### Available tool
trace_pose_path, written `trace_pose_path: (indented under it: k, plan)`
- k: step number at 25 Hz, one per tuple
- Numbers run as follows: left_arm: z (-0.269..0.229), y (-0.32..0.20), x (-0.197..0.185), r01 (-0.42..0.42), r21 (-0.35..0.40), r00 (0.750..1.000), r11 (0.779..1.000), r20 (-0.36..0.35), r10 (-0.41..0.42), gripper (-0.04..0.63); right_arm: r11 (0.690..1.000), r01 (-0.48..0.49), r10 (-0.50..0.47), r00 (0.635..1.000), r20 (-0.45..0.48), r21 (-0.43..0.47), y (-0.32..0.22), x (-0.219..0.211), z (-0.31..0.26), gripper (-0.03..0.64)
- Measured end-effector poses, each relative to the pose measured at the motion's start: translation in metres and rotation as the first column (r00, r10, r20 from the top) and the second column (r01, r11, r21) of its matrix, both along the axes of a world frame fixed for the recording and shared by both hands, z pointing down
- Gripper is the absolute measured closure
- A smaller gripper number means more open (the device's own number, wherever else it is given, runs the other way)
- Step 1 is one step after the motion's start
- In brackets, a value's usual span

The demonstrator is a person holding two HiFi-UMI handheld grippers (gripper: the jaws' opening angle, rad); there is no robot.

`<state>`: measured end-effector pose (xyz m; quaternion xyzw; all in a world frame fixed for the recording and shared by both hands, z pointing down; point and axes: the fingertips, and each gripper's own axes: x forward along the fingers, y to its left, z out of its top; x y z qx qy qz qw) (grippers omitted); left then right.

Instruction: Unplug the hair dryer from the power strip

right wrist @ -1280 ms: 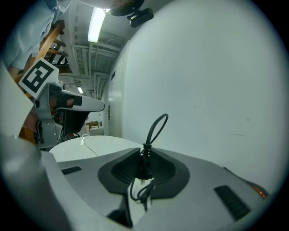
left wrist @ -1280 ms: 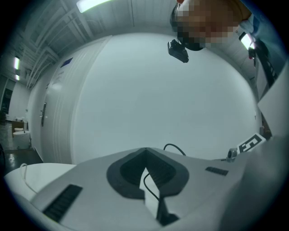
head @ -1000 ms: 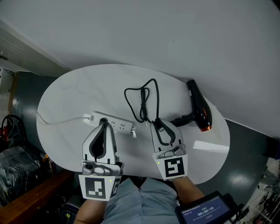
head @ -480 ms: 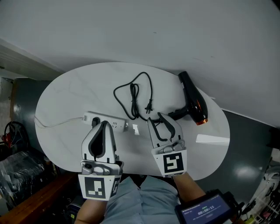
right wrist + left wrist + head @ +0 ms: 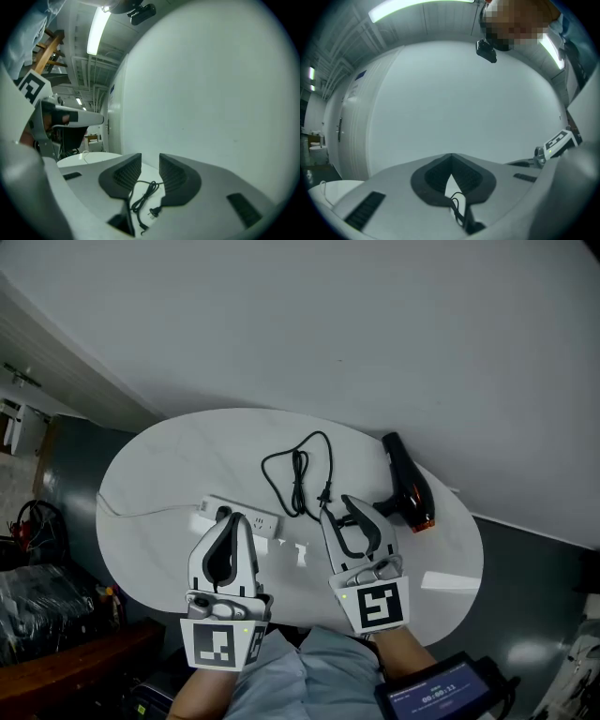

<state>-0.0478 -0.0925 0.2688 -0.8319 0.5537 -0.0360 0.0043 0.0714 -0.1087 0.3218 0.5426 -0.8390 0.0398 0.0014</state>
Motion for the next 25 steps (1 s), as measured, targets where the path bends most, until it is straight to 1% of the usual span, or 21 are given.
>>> trace_pose_path:
  k: [2,3,5,6,9,11,14,17,18,23,25]
  plan:
    - [-0.012,0.004,-0.005,0.015,0.03,1.0,0.999,-0.002,-0.015,0.598,1.0,0.026,-0.026,1.0,0.013,-0.003,0.006,-0.003,-0.015,0.504]
    - [-0.017,0.006,-0.008,0.019,0.044,1.0,0.999,-0.003,-0.019,0.598,0.999,0.04,-0.04,0.999,0.001,-0.02,0.011,-0.004,-0.016,0.514]
    - [-0.025,0.009,-0.014,0.022,0.067,1.0,0.998,-0.003,-0.022,0.598,0.998,0.048,-0.049,0.999,-0.024,-0.034,0.019,-0.01,-0.018,0.553]
    - [-0.028,0.012,-0.017,0.02,0.076,1.0,0.997,-0.003,-0.02,0.598,0.999,0.044,-0.044,0.999,-0.026,-0.021,0.021,-0.014,-0.022,0.569]
    - [-0.033,0.019,-0.028,0.01,0.095,1.0,0.995,-0.006,-0.009,0.598,0.997,0.02,-0.021,1.0,0.004,0.074,0.024,-0.031,-0.05,0.598]
    - [-0.035,0.021,-0.035,0.0,0.107,1.0,0.994,-0.008,0.0,0.598,0.995,0.009,-0.01,1.0,0.007,0.101,0.025,-0.039,-0.06,0.607]
    - [-0.039,0.021,-0.038,-0.018,0.127,1.0,0.992,-0.005,0.019,0.598,0.994,-0.006,0.007,1.0,-0.004,0.11,0.026,-0.043,-0.065,0.614]
    - [-0.046,0.028,-0.046,-0.033,0.149,0.999,0.988,-0.011,0.035,0.598,0.998,-0.004,0.01,0.997,-0.078,0.069,0.037,-0.05,-0.059,0.615]
    - [-0.05,0.031,-0.051,-0.035,0.157,0.999,0.987,-0.015,0.038,0.598,0.998,-0.006,0.012,0.996,-0.088,0.068,0.041,-0.055,-0.061,0.615]
    - [-0.057,0.037,-0.062,-0.042,0.182,0.998,0.982,-0.035,0.049,0.598,0.993,-0.026,0.034,0.997,-0.065,0.115,0.047,-0.064,-0.076,0.617]
    - [-0.059,0.038,-0.063,-0.044,0.189,0.998,0.981,-0.041,0.053,0.598,0.994,-0.026,0.034,0.996,-0.081,0.107,0.049,-0.065,-0.076,0.617]
